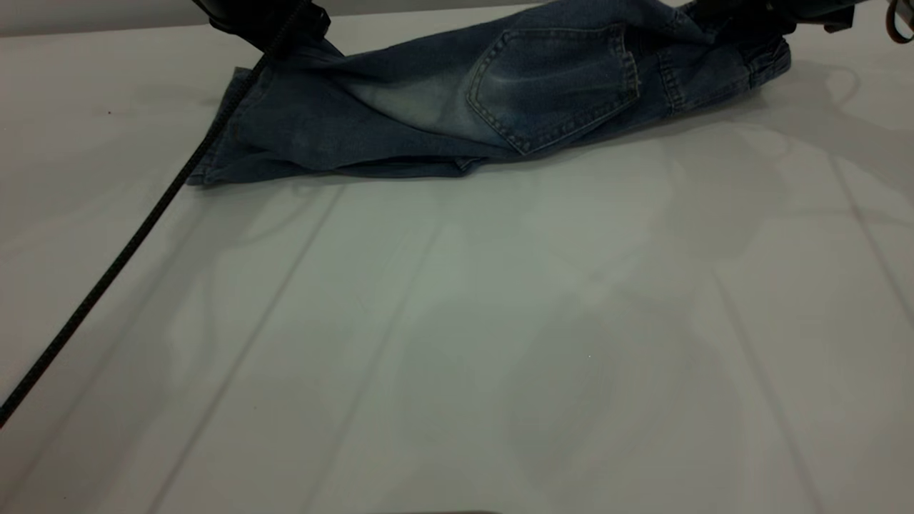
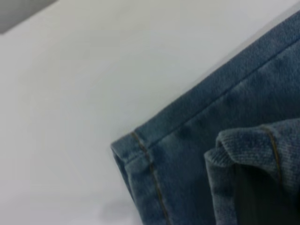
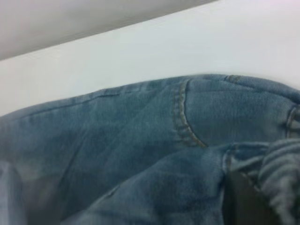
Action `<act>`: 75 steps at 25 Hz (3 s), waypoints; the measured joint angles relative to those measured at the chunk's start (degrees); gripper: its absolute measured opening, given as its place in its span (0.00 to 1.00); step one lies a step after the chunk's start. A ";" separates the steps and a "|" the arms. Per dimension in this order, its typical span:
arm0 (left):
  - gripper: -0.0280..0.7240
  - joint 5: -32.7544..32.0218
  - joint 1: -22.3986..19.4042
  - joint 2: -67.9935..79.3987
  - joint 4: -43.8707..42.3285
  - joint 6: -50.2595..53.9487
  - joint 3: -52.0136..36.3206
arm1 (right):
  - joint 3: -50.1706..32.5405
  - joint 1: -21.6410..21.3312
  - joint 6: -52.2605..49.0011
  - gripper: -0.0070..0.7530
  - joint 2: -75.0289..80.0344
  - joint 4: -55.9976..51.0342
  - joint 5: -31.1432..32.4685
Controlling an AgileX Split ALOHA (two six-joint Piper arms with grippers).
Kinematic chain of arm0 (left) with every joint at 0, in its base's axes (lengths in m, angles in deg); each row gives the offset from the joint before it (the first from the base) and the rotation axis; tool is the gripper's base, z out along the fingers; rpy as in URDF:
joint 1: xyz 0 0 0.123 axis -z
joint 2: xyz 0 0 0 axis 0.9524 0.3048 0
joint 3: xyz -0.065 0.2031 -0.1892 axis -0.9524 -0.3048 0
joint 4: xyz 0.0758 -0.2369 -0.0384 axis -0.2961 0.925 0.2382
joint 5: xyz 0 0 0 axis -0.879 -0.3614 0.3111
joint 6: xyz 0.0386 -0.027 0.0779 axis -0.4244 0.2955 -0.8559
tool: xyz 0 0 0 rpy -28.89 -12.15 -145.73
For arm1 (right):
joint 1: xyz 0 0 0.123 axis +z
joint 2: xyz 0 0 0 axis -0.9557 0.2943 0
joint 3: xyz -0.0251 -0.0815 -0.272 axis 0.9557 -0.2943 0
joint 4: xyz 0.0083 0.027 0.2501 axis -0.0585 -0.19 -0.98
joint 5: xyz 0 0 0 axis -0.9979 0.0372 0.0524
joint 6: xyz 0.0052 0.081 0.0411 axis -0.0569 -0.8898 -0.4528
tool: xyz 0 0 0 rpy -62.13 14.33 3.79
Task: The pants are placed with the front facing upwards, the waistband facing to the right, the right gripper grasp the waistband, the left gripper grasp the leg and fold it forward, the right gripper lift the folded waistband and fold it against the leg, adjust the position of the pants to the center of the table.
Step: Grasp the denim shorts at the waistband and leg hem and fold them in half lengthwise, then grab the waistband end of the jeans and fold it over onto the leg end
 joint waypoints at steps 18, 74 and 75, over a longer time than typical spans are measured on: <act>0.11 -1.17 0.00 0.00 -3.21 0.64 0.07 | 0.00 -1.41 -11.75 0.89 -5.95 13.78 3.44; 0.71 -28.95 5.40 -3.53 2.48 1.39 6.16 | 0.11 -1.25 -37.92 0.79 0.30 30.04 8.56; 0.71 -29.67 5.40 -3.53 3.77 0.00 6.80 | 0.17 -1.25 -37.07 0.79 0.30 28.73 7.26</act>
